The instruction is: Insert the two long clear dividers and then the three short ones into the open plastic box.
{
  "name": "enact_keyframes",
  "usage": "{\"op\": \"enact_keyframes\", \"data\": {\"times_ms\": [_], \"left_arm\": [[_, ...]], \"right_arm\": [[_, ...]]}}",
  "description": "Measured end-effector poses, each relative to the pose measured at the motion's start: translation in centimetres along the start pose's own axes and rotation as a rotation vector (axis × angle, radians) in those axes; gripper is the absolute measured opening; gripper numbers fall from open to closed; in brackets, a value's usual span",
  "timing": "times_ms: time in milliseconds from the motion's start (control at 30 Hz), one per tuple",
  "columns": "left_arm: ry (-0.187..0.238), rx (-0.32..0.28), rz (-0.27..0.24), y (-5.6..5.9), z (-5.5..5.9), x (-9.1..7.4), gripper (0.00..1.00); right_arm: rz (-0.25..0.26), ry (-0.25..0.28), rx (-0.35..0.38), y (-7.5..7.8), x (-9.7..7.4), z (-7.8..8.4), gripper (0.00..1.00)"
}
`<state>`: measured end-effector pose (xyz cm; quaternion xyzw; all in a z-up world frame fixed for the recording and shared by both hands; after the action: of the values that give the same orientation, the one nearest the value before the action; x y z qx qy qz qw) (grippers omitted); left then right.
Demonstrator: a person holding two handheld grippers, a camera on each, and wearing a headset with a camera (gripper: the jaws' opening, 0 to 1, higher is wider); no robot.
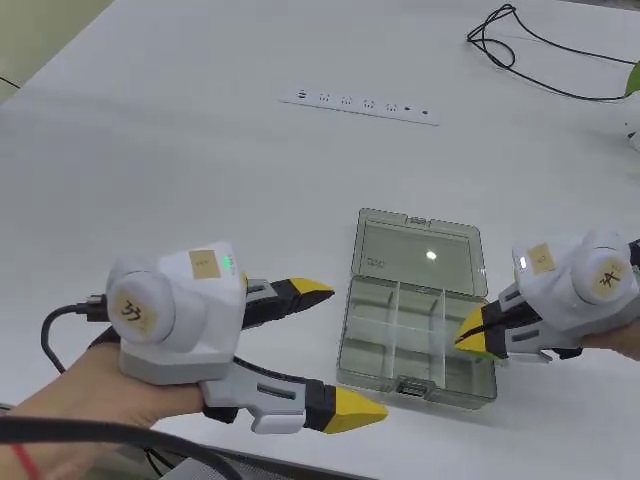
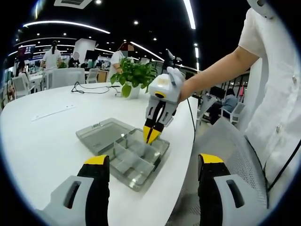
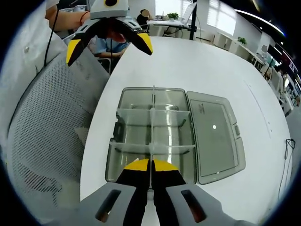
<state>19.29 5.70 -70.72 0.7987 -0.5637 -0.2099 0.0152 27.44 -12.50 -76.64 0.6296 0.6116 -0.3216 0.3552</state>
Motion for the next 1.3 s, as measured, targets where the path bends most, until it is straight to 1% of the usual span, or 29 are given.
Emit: {"op": "enact_keyframes", "data": {"times_ms": [100,133,167,233,333,400,467,533,600,700,867,1000,1033,1067,1133,1233,1300], "left_arm": [[0.003,-0.003,0.000,0.0,0.1,0.0,0.78],[0.002,-0.003,0.000,0.0,0.1,0.0,0.78],[-0.002,-0.003,0.000,0.0,0.2,0.0,0.78],[-0.002,-0.001,-0.001,0.0,0.1,0.0,0.79],[-0.002,0.001,-0.006,-0.1,0.0,-0.3,0.79],[-0.005,0.002,-0.011,-0.2,0.1,-0.6,0.81],[-0.008,0.002,-0.017,-0.4,0.1,-0.9,0.81],[-0.009,0.003,-0.023,-0.6,0.1,-1.1,0.82],[-0.012,0.003,-0.028,-0.7,0.1,-1.4,0.83],[-0.015,0.004,-0.040,-1.0,0.1,-1.8,0.85],[-0.023,0.010,-0.044,-1.1,0.0,-2.2,0.89],[-0.027,0.016,-0.044,-1.0,-0.1,-2.4,0.94],[-0.029,0.017,-0.045,-1.0,-0.1,-2.4,0.96],[-0.031,0.017,-0.047,-1.0,-0.1,-2.4,0.97],[-0.025,0.020,-0.047,-0.9,-0.2,-2.4,1.00],[-0.020,0.017,-0.044,-0.7,-0.2,-2.4,1.00],[-0.024,0.019,-0.050,-0.6,-0.1,-2.4,1.00]], "right_arm": [[0.004,-0.004,-0.001,-0.4,0.0,-0.2,0.02],[0.005,-0.002,0.010,-0.4,-0.1,-0.3,0.03],[0.007,0.010,0.014,-0.4,-0.3,-0.5,0.03],[0.018,0.029,0.040,-0.4,-0.6,-0.8,0.08],[0.041,0.048,0.047,-0.2,-1.6,-1.1,0.09],[0.073,0.087,0.093,-0.1,-2.8,-1.3,0.12],[0.101,0.109,0.112,-0.2,-4.0,-1.5,0.13],[0.124,0.125,0.133,-0.2,-4.3,-0.8,0.15],[0.155,0.145,0.165,-0.4,-5.6,-0.8,0.17],[0.198,0.170,0.197,-1.1,-7.5,-0.7,0.19],[0.261,0.190,0.259,-2.3,-9.5,0.4,0.23],[0.303,0.203,0.312,-3.5,-10.5,1.7,0.25],[0.308,0.205,0.317,-3.6,-10.6,1.8,0.27],[0.324,0.211,0.335,-4.0,-10.8,2.1,0.28],[0.347,0.220,0.355,-4.4,-11.0,2.7,0.31],[0.388,0.241,0.396,-5.1,-11.2,3.7,0.37],[0.416,0.247,0.418,-5.5,-11.1,4.5,0.43]]}}
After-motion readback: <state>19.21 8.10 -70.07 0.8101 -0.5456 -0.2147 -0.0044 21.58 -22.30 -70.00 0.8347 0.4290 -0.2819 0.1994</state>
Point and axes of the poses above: the centre of the closed fingertips' face, and the gripper's own axes: x roughly forward along the fingers, y roughly to its right, z roughly out of its underside, the point moved 6 cm from there along -x, roughly backward along the fingers, and after that the axes turned 5 degrees about z, right-handed, at the moved point
